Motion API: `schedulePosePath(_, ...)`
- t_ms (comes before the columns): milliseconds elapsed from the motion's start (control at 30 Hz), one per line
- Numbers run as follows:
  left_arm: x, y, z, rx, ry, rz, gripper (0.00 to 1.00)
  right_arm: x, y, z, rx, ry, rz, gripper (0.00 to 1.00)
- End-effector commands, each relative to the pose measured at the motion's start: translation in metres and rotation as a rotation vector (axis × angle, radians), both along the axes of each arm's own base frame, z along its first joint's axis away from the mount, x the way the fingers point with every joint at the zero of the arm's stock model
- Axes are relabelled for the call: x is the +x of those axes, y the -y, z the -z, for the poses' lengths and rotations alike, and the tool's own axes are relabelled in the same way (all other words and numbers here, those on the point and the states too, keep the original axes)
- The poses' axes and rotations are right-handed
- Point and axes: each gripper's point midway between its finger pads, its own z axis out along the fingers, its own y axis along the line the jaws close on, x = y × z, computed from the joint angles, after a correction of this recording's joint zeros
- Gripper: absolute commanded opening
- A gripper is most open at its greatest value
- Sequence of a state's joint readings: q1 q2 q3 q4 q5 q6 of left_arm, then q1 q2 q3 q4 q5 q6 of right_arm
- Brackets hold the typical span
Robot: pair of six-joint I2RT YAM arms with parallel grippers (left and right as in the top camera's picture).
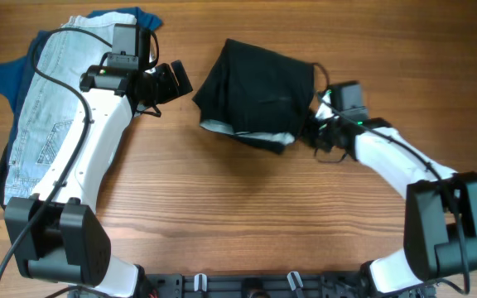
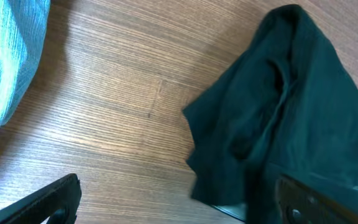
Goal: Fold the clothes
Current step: 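Carry the shorts bundle rightward to the table's right edge with the right gripper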
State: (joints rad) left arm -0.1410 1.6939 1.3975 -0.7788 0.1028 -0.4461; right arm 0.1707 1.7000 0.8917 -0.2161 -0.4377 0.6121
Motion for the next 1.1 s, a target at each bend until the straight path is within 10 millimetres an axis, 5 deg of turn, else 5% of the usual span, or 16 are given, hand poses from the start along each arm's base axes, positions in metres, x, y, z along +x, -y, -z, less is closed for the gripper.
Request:
schedulePosePath(0,0.002,-0.003,-0.006,0.013,0.029,0.012,1.00,0.029,0.024,-0.007,-0.179,0.239,-0.157,0.05)
schedulePosePath(133,0.003,-0.003,-0.007,0.013,0.033,0.012,1.00,0.061,0.035,-0.026,-0.252,0.393,-0.099,0.07)
schedulePosePath(167,0.003,-0.003,-0.007,0.012,0.035,0.012,1.00,0.066,0.032,-0.033,-0.238,0.427,-0.098,0.16)
schedulePosePath(267,0.003,-0.003,-0.007,0.013,0.036,0.012,1.00,0.065,0.019,-0.043,-0.112,0.406,-0.067,0.79)
schedulePosePath(367,0.003,-0.003,-0.007,0.013,0.034,0.012,1.00,0.045,0.015,-0.045,-0.001,0.231,0.035,0.92)
schedulePosePath(467,0.003,-0.003,-0.007,0.013,0.035,0.012,1.00,0.018,0.011,-0.052,0.059,0.086,0.120,0.98)
schedulePosePath(633,0.003,-0.003,-0.007,0.012,0.035,0.012,1.00,-0.012,-0.028,-0.047,0.097,-0.079,0.215,0.99)
schedulePosePath(733,0.003,-0.003,-0.007,0.013,0.035,0.012,1.00,-0.015,-0.048,-0.028,0.058,-0.133,0.463,1.00)
schedulePosePath(833,0.002,-0.003,-0.007,0.013,0.030,0.012,1.00,-0.011,-0.072,-0.020,0.053,-0.086,0.487,0.99)
schedulePosePath(1067,-0.001,-0.004,-0.005,0.015,0.015,0.012,1.00,0.001,-0.081,0.020,0.045,-0.100,0.537,0.99)
